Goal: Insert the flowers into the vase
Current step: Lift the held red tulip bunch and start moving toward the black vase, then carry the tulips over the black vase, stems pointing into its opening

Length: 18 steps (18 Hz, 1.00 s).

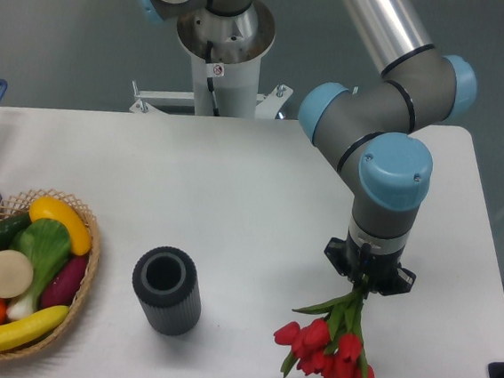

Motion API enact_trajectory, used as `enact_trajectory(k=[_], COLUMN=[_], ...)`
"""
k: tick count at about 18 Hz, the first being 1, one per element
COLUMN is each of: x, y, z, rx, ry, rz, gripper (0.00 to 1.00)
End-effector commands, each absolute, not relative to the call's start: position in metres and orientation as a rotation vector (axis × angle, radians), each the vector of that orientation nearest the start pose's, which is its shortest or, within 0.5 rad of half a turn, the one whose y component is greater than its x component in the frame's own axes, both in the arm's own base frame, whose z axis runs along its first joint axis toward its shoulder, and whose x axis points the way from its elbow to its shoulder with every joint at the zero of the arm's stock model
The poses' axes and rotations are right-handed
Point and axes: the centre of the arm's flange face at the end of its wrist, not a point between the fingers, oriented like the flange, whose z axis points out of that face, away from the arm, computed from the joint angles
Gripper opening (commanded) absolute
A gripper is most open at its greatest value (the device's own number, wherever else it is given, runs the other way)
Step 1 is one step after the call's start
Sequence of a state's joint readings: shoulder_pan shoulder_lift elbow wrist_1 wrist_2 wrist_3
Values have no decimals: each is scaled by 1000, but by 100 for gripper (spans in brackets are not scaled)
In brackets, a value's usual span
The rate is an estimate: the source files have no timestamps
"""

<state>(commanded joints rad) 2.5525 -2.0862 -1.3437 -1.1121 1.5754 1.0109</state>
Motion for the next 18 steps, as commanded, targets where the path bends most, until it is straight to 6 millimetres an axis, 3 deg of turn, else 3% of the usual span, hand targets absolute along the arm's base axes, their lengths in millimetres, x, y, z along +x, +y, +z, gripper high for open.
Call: enact_trajectory(k=[6, 10, 11, 13, 15, 18], x=[-504, -504, -498, -473, -447, -420], y=[505, 506, 509, 506, 508, 504], z=[346, 365, 368, 403, 409, 435], rx=[-2988, -2837, -2775, -2604, -2472, -2366], ry=[51, 46, 58, 92, 127, 168], rz=[185, 138, 110, 99, 8, -37], gripper=[0, 0, 1, 1, 0, 0])
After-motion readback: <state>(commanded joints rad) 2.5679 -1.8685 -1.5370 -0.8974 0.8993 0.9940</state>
